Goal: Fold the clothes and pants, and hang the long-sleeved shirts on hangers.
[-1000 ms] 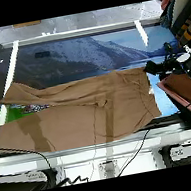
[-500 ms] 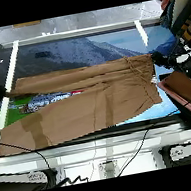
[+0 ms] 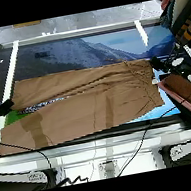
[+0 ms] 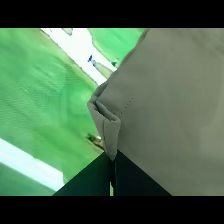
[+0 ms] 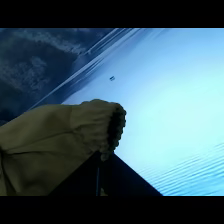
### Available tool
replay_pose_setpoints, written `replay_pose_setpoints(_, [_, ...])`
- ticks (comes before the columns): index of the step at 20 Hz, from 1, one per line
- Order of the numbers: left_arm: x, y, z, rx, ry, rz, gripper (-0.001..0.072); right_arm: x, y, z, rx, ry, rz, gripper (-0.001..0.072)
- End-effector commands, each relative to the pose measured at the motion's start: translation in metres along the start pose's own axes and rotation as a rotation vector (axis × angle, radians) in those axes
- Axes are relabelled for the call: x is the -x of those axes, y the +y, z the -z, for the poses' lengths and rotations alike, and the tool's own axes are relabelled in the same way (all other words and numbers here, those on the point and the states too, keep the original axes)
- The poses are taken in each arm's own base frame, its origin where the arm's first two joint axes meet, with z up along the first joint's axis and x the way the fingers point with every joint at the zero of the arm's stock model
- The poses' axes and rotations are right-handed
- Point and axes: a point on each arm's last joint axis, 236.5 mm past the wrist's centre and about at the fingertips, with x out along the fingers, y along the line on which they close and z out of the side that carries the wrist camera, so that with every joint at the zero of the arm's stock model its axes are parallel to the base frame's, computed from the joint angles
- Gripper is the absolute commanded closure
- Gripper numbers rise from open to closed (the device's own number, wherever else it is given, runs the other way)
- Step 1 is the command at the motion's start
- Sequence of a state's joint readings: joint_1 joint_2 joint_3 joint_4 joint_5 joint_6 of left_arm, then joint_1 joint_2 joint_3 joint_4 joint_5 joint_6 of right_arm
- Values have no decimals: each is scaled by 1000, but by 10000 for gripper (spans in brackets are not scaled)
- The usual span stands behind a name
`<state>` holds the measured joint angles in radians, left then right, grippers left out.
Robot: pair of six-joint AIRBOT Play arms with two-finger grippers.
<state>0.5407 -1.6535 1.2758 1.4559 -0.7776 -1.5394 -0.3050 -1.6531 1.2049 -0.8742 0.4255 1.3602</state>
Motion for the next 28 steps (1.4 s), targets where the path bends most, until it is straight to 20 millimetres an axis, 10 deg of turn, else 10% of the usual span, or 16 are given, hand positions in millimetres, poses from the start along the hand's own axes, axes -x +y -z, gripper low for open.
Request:
replay_pose_setpoints(1, [-1,5,-7,1,-33,-19,697,-1,-2,-4,0,-18,6,683])
replay_pose_setpoints(3, [0,5,-8,0,-38,-19,685,0,-1,-4,1,-16,4,658])
replay_pose_setpoints(4, [0,5,-8,0,-37,-19,545,2,2,-1,4,-2,-3,469])
replay_pose_setpoints(5, [1,4,-8,0,-36,-18,238,6,5,0,23,8,-10,218])
replay_pose_setpoints(6, [3,3,-8,-2,-33,-17,-13,10,9,-1,41,12,-16,124])
replay_pose_setpoints(11, [45,4,-17,-19,-65,-28,8,64,26,-22,90,2,-48,127])
replay_pose_setpoints(15, [79,45,-2,-54,-7,-144,30,123,-2,-25,153,68,15,206])
replay_pose_setpoints(23, [63,99,78,99,286,101,70,174,-61,31,111,371,89,206])
replay_pose_setpoints(28, [88,160,110,232,321,94,70,211,-110,73,51,557,184,371])
